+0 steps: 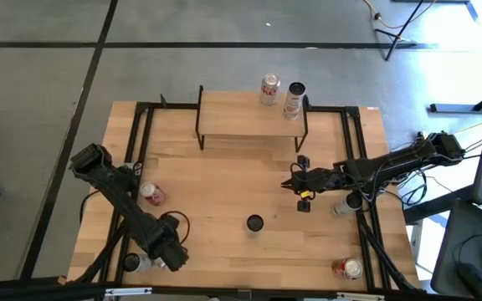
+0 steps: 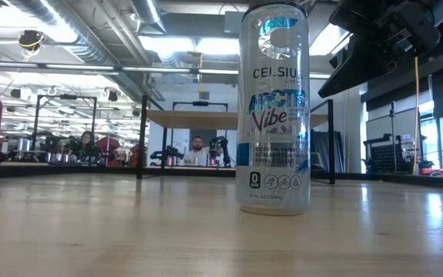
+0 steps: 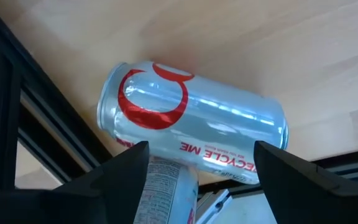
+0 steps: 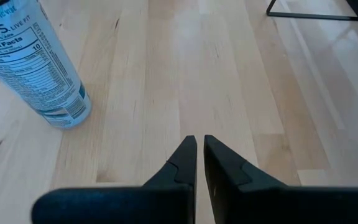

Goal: Place canned beverage on shelf
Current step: Put the red-silver soda can on the shelf aligned with the other red-silver soda can

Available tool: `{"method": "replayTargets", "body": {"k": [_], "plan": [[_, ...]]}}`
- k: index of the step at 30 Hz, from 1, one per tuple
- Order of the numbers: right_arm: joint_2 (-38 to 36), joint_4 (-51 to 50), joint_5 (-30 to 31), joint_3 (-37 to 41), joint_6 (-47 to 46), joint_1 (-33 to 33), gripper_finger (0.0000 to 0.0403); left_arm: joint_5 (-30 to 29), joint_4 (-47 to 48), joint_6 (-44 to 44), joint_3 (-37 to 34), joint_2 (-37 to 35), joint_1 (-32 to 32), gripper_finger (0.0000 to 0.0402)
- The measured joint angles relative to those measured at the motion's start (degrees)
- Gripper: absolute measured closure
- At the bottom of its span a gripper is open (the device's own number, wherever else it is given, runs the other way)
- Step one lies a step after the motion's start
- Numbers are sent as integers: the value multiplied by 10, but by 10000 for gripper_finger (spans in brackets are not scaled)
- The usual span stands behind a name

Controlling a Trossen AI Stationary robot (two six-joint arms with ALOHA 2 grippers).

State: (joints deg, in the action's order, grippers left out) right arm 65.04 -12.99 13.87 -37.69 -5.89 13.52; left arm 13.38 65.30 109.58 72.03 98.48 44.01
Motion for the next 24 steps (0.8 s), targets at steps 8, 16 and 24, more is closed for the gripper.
{"method": "replayTargets", "body": {"k": [8,16,24], "plan": [[0,0,0,0,-5,0,384,15,-1,27,0,0,3,124],[0,0,0,0,-5,0,384,84,-69,-16,-41,0,7,124],[0,0,0,0,-5,0,384,50,-74,-65,-52,-1,-2,124]]}}
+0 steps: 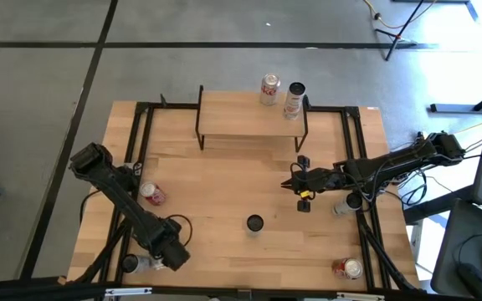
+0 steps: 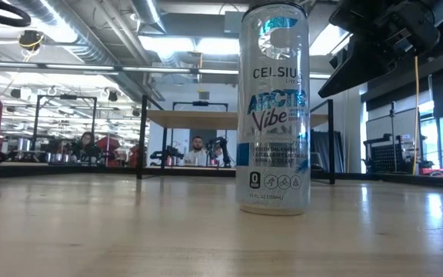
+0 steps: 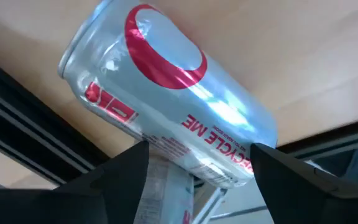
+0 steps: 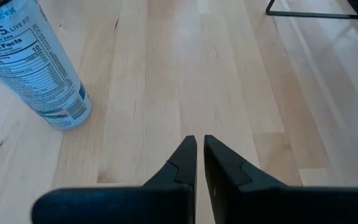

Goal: Place canned beverage on shelf
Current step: Put the red-silver soda can on the shelf aligned with the other red-silver soda can

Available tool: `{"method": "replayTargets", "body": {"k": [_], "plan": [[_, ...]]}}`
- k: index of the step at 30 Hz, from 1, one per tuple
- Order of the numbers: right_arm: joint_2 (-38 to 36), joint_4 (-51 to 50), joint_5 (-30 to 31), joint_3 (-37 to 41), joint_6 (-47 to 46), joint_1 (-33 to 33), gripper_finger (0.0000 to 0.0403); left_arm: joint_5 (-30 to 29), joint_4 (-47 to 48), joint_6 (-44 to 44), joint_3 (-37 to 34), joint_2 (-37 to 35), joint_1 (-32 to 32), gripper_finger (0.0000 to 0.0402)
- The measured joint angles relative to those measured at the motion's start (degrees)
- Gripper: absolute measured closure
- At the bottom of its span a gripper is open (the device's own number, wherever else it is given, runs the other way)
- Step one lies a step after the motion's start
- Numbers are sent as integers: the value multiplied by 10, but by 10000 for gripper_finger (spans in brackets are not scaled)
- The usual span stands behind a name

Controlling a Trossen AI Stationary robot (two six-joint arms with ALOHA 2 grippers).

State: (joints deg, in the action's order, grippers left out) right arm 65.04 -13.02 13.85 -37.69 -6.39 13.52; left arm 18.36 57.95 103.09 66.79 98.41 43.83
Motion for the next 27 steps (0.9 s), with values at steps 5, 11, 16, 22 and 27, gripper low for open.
{"method": "replayTargets", "body": {"k": [5,11,16,22,27], "plan": [[0,0,0,0,0,0,384,-21,-3,-4,-12,-2,-1,124],[0,0,0,0,2,0,384,-56,18,-36,-12,-2,-22,124],[0,0,1,0,3,0,384,-56,73,-66,15,3,-40,124],[0,0,1,0,3,0,384,-117,118,-62,72,3,-38,124],[0,-1,1,0,3,0,384,-110,123,-11,65,3,-25,124]]}}
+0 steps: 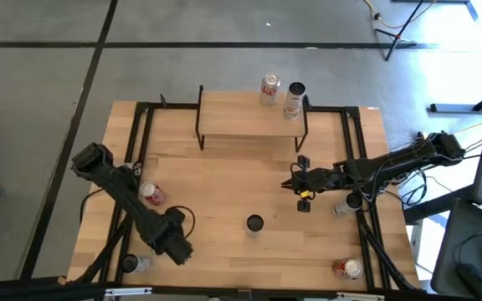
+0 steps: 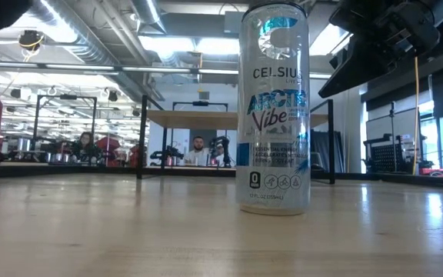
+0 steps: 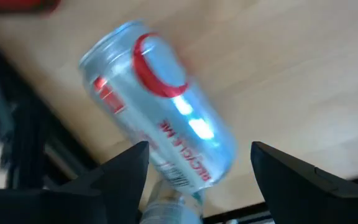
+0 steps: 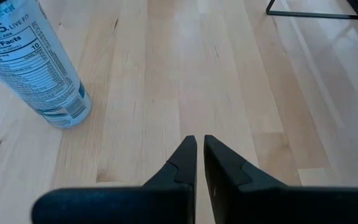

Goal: Place canned beverage on shelf
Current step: Put the red-silver soda can on the shelf aligned with the other red-silver soda can

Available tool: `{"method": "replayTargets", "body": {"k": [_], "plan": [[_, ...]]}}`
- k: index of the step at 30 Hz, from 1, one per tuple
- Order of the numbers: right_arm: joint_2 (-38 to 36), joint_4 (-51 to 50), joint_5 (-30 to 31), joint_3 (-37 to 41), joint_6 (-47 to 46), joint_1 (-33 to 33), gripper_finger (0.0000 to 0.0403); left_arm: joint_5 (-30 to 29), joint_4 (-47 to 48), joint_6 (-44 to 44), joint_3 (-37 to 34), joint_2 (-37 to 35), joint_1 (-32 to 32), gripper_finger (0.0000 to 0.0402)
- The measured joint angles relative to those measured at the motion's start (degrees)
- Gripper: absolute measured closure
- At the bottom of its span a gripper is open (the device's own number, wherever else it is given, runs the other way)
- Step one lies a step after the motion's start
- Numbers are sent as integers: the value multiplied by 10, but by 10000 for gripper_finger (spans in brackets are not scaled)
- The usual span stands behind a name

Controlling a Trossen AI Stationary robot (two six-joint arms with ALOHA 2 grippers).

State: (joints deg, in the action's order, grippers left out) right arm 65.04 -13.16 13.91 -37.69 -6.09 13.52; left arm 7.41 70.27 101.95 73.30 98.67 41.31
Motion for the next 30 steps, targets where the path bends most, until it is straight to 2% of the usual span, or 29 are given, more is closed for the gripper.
{"method": "replayTargets", "body": {"k": [3,12,22,27,30], "plan": [[0,0,0,0,0,0,384,8,1,31,-13,0,12,119],[0,0,0,0,-1,0,384,34,-8,127,-60,-1,39,47],[0,0,0,0,-8,0,384,41,-133,149,-140,-3,42,48],[0,0,0,0,-10,0,384,29,-193,119,-181,-2,42,50],[0,0,0,0,-10,0,384,17,-210,110,-188,-2,42,67]]}}
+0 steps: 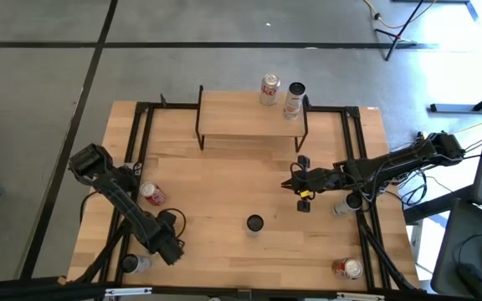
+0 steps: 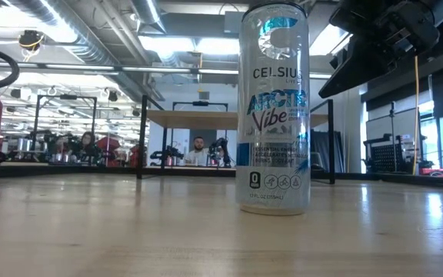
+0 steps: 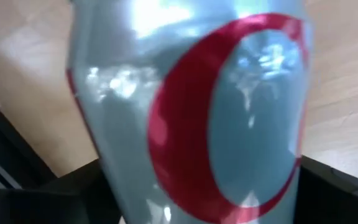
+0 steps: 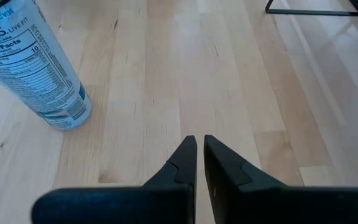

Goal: Place canned beverage on shelf
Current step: Put the red-silver soda can on the shelf aligned with the other red-silver soda can

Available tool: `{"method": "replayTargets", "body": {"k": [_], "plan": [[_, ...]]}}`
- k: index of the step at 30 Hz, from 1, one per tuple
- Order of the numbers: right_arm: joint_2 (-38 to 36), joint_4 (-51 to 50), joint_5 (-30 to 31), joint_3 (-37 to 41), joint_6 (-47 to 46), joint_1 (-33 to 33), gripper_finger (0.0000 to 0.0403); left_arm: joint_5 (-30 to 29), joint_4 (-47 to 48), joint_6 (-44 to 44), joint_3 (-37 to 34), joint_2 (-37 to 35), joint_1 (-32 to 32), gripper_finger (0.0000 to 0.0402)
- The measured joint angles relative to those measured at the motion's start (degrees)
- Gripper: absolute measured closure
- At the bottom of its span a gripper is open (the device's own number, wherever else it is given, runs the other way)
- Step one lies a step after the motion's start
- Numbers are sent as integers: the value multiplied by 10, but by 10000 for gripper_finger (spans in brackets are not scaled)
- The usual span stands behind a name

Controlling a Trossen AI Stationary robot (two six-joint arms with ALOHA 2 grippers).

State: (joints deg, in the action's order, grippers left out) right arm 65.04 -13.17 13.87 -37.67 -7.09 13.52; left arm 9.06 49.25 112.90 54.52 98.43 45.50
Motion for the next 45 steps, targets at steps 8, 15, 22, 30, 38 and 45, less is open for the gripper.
{"method": "replayTargets", "body": {"k": [8,15,22,30,38,45], "plan": [[0,-8,2,0,0,0,384,-64,6,-65,28,2,-5,134],[0,6,-14,0,18,0,384,-278,6,-175,95,2,-21,134],[-1,81,-5,24,36,0,384,-505,-63,-357,98,1,-65,134],[-1,191,16,98,43,-6,384,-629,-236,-592,44,1,-160,134],[0,227,21,117,39,-4,384,-540,-675,-847,-97,22,-283,134],[2,225,20,117,28,-4,384,-468,-890,-950,-126,84,-343,134]]}}
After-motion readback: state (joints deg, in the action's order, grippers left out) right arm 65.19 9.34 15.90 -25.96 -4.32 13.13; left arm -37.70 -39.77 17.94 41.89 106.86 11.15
